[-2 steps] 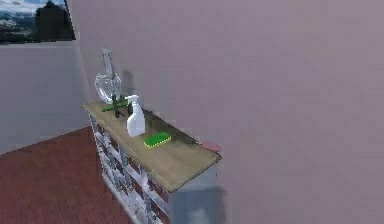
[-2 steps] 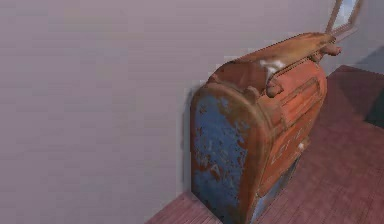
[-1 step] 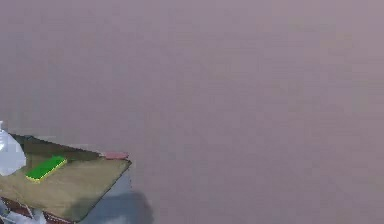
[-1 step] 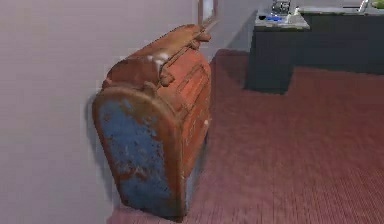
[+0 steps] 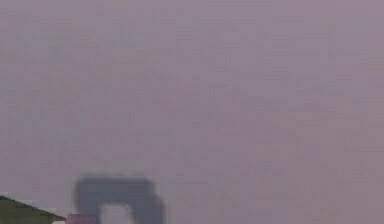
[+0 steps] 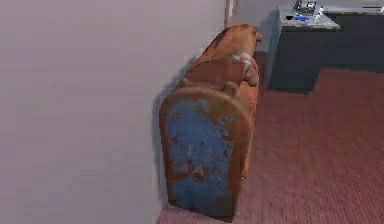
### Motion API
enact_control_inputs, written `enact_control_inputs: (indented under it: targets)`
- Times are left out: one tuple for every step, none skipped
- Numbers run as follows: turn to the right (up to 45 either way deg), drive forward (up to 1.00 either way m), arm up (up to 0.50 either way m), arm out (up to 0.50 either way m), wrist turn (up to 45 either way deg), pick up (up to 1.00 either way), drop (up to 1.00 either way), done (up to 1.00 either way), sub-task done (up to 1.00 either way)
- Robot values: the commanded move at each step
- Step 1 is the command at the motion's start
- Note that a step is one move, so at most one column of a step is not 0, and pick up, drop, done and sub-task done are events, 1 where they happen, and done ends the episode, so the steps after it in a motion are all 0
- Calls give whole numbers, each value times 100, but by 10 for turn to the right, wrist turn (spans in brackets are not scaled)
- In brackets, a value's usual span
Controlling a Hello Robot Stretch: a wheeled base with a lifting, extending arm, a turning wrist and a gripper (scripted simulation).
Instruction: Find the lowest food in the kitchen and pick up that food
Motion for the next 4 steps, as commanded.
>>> enact_control_inputs:
  targets:
    - [-450,0,0,0,0,0,0,0,0]
    - [-450,0,0,0,0,0,0,0,0]
    - [-360,0,0,0,0,0,0,0,0]
    - [0,0,50,0,0,0,0,0,0]
